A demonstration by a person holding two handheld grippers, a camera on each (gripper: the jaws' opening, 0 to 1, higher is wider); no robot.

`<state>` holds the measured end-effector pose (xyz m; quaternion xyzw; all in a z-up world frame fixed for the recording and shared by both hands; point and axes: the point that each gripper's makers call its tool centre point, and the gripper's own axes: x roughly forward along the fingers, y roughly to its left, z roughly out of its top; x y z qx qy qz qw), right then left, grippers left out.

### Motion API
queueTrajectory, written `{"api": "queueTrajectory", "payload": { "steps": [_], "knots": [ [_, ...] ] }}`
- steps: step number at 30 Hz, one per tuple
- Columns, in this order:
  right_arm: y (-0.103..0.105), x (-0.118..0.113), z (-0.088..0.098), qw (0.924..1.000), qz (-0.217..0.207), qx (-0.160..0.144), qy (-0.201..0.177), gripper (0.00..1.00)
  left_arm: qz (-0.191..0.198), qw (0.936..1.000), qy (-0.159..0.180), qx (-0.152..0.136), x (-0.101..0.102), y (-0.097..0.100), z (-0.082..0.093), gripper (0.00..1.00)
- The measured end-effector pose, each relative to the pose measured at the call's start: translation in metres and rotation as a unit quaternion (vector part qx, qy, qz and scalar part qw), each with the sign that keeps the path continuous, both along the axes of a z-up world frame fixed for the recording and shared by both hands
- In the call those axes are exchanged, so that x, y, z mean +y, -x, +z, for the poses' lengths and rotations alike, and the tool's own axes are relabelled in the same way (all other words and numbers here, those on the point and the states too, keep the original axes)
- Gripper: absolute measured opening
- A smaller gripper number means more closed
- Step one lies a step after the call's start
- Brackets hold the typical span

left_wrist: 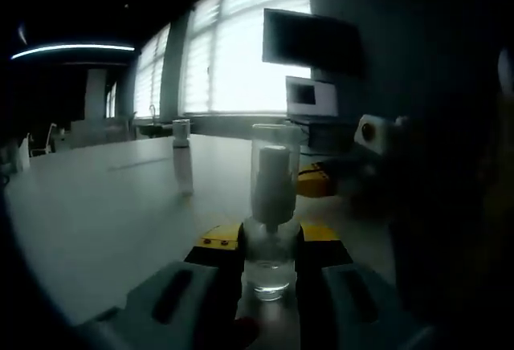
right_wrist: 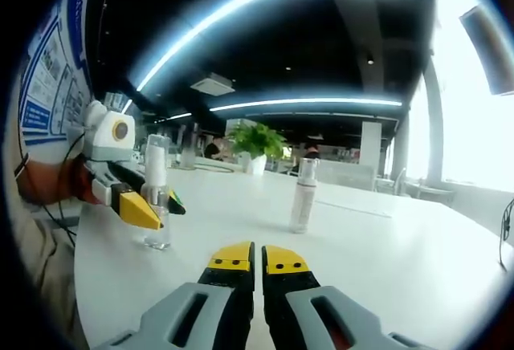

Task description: Clamp pump bottle remove cover press pump head put on cover

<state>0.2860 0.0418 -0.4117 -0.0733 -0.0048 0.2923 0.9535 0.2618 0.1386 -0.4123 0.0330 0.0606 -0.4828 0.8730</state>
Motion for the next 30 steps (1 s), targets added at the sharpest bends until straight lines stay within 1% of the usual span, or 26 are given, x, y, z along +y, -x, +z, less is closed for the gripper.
{"api": "queueTrajectory", "payload": {
  "steps": [3,7,10,11,13,16,21,30],
  "knots": [
    [0.0001,0.0004,-0.0005,1.0000,0.000,-0.001,0.003,0.00,-0.004,1.0000,-0.001,-0.005,-0.0017,0.0033,0.0003,0.16],
    [-0.0005,0.0000,-0.0005,1.0000,-0.001,0.000,0.002,0.00,0.000,1.0000,0.000,-0.008,-0.0005,0.0020,0.0000,0.17],
    [-0.0002,0.0003,-0.0006,1.0000,-0.001,0.001,0.002,0.00,0.004,0.9999,0.003,-0.009,0.0011,0.0000,-0.0012,0.19],
    [-0.0007,-0.0001,-0.0008,1.0000,-0.001,0.001,0.002,0.00,0.004,0.9999,0.004,-0.009,0.0014,0.0001,-0.0012,0.19],
    [-0.0008,-0.0002,-0.0010,1.0000,-0.001,0.001,0.002,0.00,0.004,0.9998,0.017,-0.004,0.0024,0.0007,-0.0004,0.19],
    [0.0003,0.0010,-0.0006,1.0000,0.000,0.001,0.003,0.00,0.004,0.9999,0.016,-0.002,0.0037,0.0007,-0.0019,0.19],
    [-0.0003,0.0004,-0.0011,1.0000,-0.001,0.003,0.002,0.00,0.003,0.9997,0.022,-0.011,0.0057,0.0016,-0.0009,0.18],
    [-0.0009,0.0003,-0.0014,1.0000,0.000,0.000,0.005,0.00,0.004,0.9996,0.026,-0.013,0.0070,-0.0016,-0.0018,0.18]
  ]
}}
